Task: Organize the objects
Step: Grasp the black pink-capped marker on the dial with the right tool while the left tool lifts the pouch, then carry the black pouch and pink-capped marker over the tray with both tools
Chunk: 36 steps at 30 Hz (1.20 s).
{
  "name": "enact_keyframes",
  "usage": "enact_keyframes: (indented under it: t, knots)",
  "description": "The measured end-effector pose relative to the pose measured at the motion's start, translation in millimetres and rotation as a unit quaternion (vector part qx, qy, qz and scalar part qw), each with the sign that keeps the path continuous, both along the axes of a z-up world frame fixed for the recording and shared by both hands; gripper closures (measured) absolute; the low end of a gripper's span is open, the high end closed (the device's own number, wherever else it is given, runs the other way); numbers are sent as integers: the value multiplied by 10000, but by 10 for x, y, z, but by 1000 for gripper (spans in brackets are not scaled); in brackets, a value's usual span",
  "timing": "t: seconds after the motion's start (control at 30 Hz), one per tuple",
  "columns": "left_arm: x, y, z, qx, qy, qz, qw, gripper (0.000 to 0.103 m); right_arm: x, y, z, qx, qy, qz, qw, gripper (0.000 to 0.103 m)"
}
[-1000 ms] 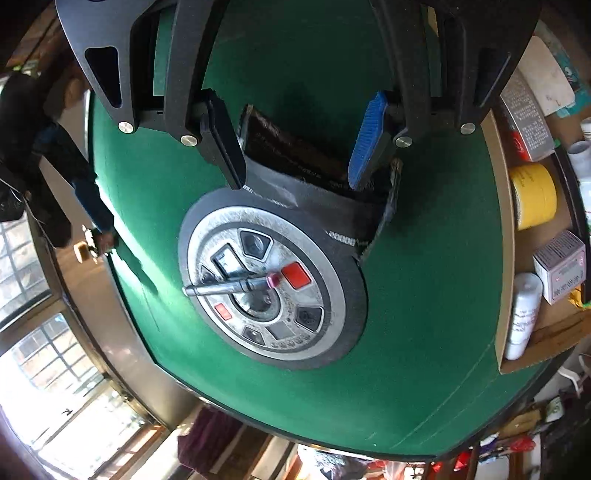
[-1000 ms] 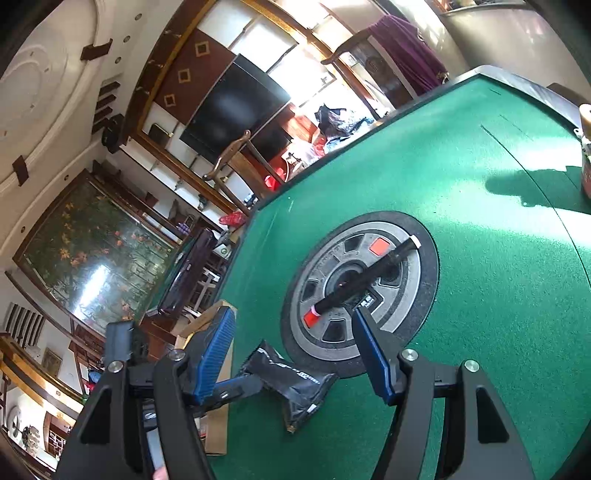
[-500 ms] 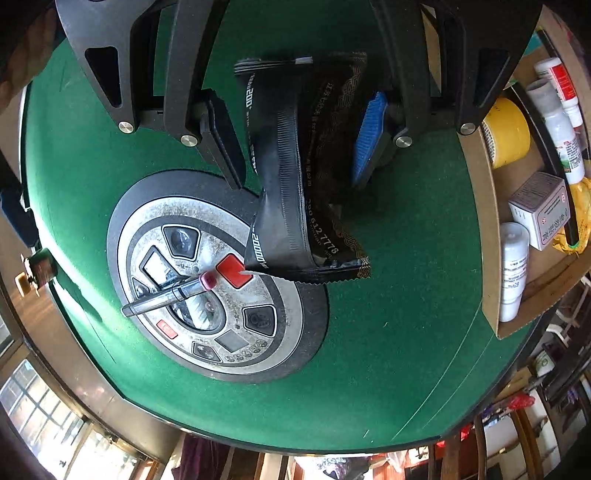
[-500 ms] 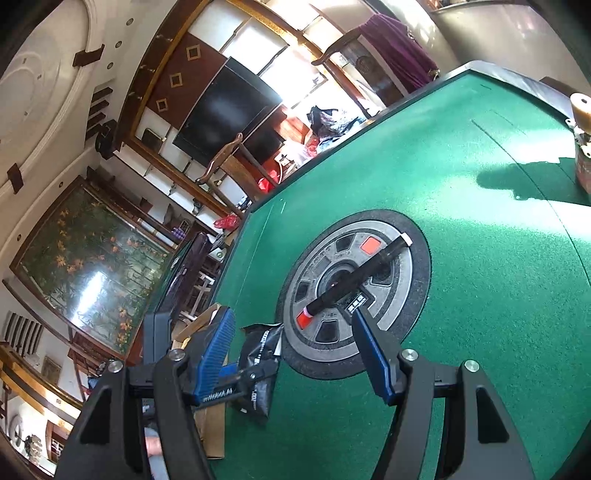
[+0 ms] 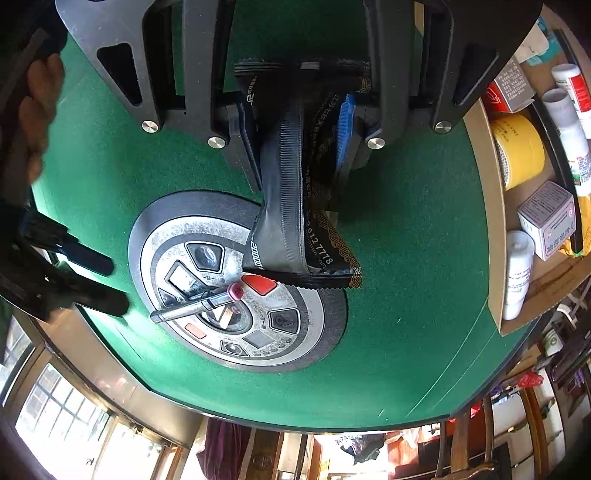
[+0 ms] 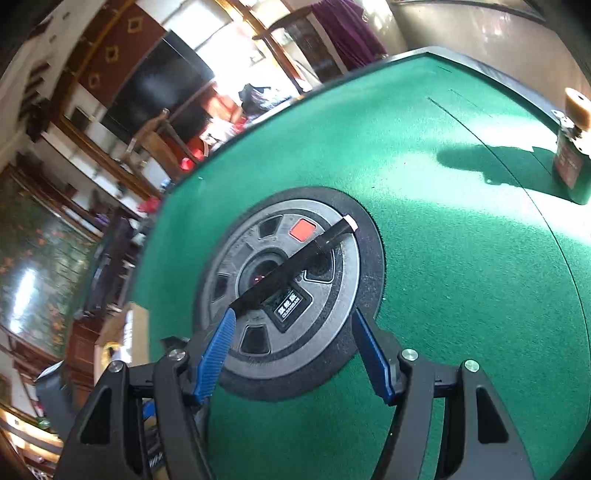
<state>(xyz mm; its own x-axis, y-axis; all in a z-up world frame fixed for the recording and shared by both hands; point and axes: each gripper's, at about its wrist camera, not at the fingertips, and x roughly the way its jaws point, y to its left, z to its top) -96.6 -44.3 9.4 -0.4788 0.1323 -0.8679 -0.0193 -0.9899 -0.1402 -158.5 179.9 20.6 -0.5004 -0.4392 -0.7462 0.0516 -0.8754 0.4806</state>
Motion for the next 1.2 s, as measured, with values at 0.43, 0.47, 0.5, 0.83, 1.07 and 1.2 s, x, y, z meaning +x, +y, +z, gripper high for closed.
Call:
enact_keyframes:
  t: [0.43,0.47,0.5,0.83,1.07,1.2]
  knots:
    - [-25,35,43,101,-38,19,9999,68,-550,-618,-168,2077,-420,-382,9765,85]
    - [-23,40,45,82,-38,14,10000,68,-528,-579,-167,2110,-404,-321,9761,90]
    - [-18,47,47,56,-35,9,10000,68,-504,-539,-160,2065,-390,-265,9773,90]
    - [6,138,74,127,240,-161,9995,79,103,-95,-111,945,-55,106,9955,90]
    - [17,200,86,-38,302,-205,9993,80,283,-257,74,740,209,530,9956,90]
    - [-7,283,22,-364,375,-148,9985,67,338,-410,31,802,168,801,9934,90]
